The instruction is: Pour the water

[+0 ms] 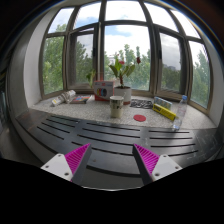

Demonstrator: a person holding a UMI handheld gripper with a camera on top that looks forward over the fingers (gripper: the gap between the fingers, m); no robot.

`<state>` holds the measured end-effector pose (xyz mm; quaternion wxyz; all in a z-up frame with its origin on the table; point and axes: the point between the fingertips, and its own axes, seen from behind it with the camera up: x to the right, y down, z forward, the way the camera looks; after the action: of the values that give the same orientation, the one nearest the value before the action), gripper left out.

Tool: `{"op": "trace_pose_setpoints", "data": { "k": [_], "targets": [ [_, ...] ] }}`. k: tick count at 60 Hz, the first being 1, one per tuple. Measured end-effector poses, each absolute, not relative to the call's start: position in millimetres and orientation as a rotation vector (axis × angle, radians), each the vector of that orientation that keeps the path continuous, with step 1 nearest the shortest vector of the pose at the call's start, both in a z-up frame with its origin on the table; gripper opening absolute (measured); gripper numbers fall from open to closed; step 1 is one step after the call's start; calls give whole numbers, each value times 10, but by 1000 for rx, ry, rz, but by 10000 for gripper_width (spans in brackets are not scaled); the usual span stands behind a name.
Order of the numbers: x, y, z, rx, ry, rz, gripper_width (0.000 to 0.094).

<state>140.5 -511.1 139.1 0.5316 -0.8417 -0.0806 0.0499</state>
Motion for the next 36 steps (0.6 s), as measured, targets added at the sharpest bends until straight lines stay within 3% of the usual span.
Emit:
{"op": "trace_pose_setpoints", "data": {
  "k": [6,10,18,36],
  "targets": [
    [2166,-4820,1072,-2017,-184,81,852],
    [3103,-4385,654,-2013,-176,30,853],
    [4194,-3969,309,-2052,-108,-60,854],
    [5523,-2296,631,-1880,18,-113,850]
  ]
}}
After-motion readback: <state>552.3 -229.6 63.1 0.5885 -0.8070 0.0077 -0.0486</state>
